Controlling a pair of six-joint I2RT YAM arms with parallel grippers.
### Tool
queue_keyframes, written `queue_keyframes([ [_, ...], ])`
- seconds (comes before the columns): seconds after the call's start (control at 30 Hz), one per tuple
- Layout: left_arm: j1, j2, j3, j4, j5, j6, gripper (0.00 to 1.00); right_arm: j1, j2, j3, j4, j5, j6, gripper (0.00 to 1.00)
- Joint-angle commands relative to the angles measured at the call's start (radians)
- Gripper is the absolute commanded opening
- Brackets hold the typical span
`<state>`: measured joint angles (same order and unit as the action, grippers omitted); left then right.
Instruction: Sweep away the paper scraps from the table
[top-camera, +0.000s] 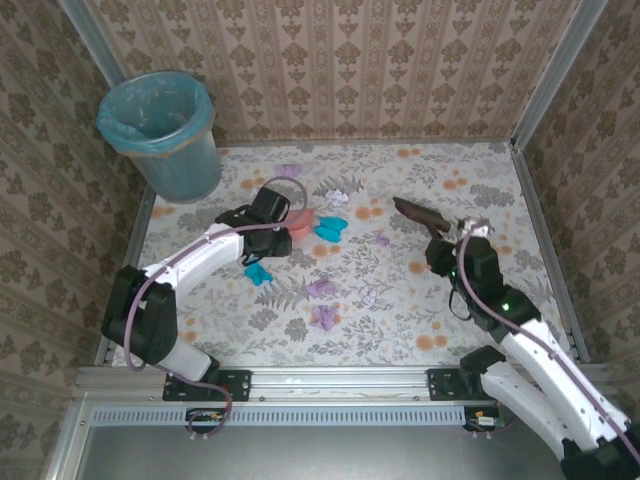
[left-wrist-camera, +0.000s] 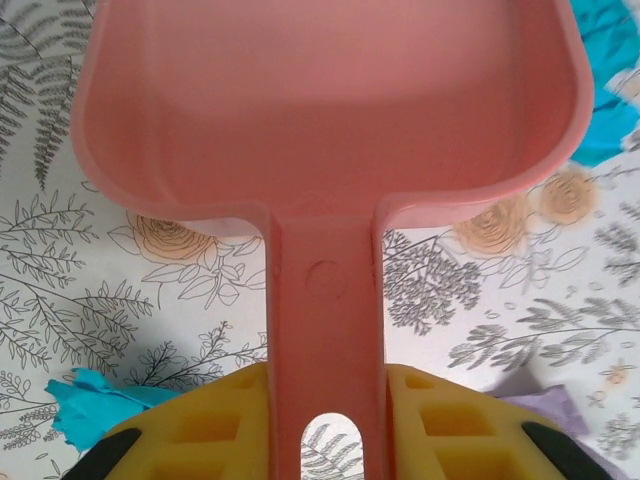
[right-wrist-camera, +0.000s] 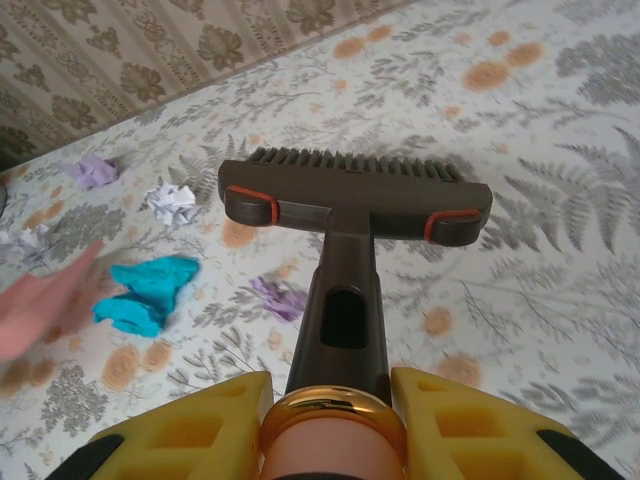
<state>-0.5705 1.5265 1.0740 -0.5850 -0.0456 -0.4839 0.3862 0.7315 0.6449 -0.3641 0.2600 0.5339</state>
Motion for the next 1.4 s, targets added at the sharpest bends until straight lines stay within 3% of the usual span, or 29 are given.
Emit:
queue_keyframes([
  [0.0,0.016,0.029,0.015,-0.013,-0.052,0.028,0.00,0.022,0.170,0.155,0.052,-0.015,-0.068,0.00],
  [0.27,0.037,0.089,0.006,0.020,-0.017,0.031,0.00,0.123,0.646,0.588,0.088,-0.100,-0.160,0.00],
  [0.7,0.073,0.108,-0.035,0.073,0.021,0.043,0.00,0.154,1.316,1.345,-0.043,-0.160,-0.281,0.00],
  [0.93,0.073,0.142,-0.022,0.060,0.014,0.045,0.00,0.156,1.494,1.555,-0.087,-0.147,-0.298,0.00],
  [1.37,0.073,0.161,-0.015,0.048,-0.009,0.046,0.00,0.177,1.640,1.706,-0.193,-0.120,-0.355,0.00],
])
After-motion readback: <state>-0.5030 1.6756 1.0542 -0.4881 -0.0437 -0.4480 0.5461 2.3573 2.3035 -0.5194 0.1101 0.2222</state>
